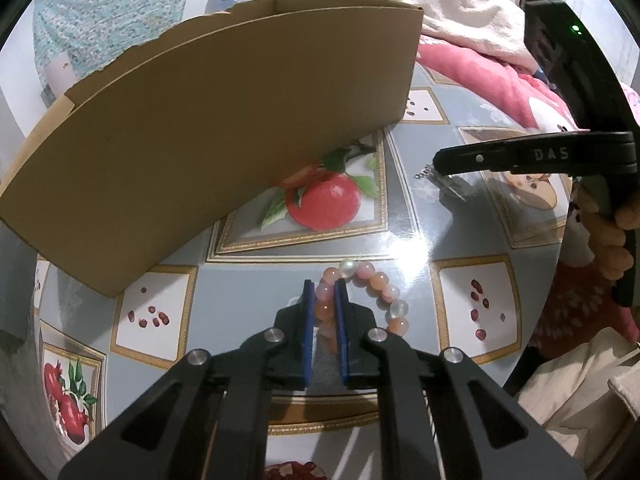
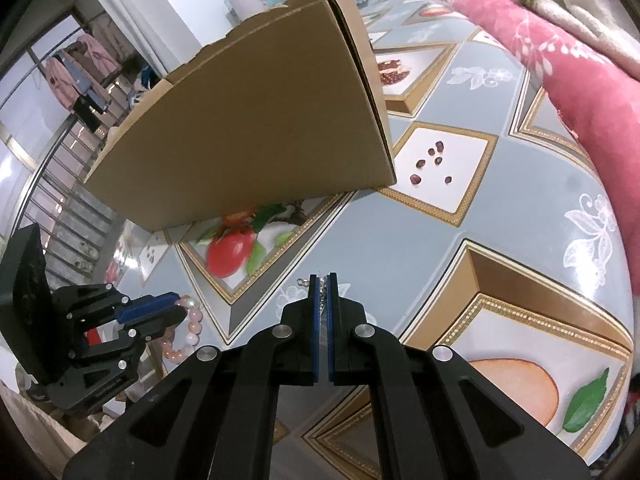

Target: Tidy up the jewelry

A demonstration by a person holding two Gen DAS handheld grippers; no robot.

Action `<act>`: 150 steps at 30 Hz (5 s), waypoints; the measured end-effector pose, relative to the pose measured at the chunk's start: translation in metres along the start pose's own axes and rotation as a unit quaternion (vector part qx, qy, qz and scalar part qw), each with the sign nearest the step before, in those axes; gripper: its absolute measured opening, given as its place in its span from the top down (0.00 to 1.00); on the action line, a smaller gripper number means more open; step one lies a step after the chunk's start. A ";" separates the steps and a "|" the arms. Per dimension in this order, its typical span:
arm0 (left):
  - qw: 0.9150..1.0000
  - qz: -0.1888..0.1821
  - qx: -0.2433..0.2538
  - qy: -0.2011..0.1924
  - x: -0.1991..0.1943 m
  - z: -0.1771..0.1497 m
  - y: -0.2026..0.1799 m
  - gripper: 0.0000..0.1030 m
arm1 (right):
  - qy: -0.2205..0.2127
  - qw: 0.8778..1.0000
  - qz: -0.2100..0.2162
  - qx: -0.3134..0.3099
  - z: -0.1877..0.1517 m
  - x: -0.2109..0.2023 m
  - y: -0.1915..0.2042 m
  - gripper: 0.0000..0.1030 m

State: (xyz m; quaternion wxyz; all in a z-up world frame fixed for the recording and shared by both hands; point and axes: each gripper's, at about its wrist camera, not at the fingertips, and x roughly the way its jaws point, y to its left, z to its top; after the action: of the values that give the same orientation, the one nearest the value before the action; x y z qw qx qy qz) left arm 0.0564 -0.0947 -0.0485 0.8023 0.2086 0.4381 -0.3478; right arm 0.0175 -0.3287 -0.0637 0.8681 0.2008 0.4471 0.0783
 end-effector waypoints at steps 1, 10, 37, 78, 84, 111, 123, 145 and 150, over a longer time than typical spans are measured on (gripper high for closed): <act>1.000 0.000 -0.001 -0.001 -0.002 -0.001 0.002 0.91 | -0.002 1.000 0.000 0.000 0.001 -0.001 0.001 0.99; 1.000 -0.001 -0.018 -0.012 -0.012 0.000 0.009 0.91 | -0.014 1.000 -0.003 0.000 0.004 -0.008 0.004 0.99; 0.999 -0.003 -0.019 -0.025 -0.018 0.001 0.007 0.91 | -0.030 0.999 -0.010 -0.021 0.005 -0.015 0.024 0.99; 0.970 -0.005 -0.047 -0.240 -0.170 0.080 0.061 0.91 | -0.192 0.970 0.068 -0.135 0.109 -0.108 0.086 0.99; 0.978 -0.065 -0.106 -0.165 -0.104 0.114 0.098 0.91 | -0.106 0.982 0.091 -0.125 0.145 -0.051 0.080 0.99; 0.979 0.015 -0.163 -0.118 -0.074 0.107 0.132 0.44 | -0.108 0.992 0.044 -0.048 0.158 -0.057 0.042 0.63; 0.950 0.126 -0.200 -0.204 -0.156 0.077 0.095 0.05 | -0.194 0.978 -0.031 -0.075 0.090 -0.110 0.078 0.14; 0.927 0.219 -0.296 -0.065 -0.119 0.037 0.063 0.05 | -0.083 0.981 -0.167 -0.050 0.046 -0.045 0.112 0.08; 0.932 0.214 -0.288 -0.056 -0.113 0.040 0.058 0.05 | -0.073 0.981 -0.169 -0.059 0.044 -0.037 0.116 0.08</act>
State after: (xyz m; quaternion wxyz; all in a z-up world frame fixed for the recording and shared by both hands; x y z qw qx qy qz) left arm 0.0796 -0.0387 0.0699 0.9068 0.0373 0.4183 -0.0376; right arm 0.0365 -0.2477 0.0349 0.9093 0.0756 0.4051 -0.0584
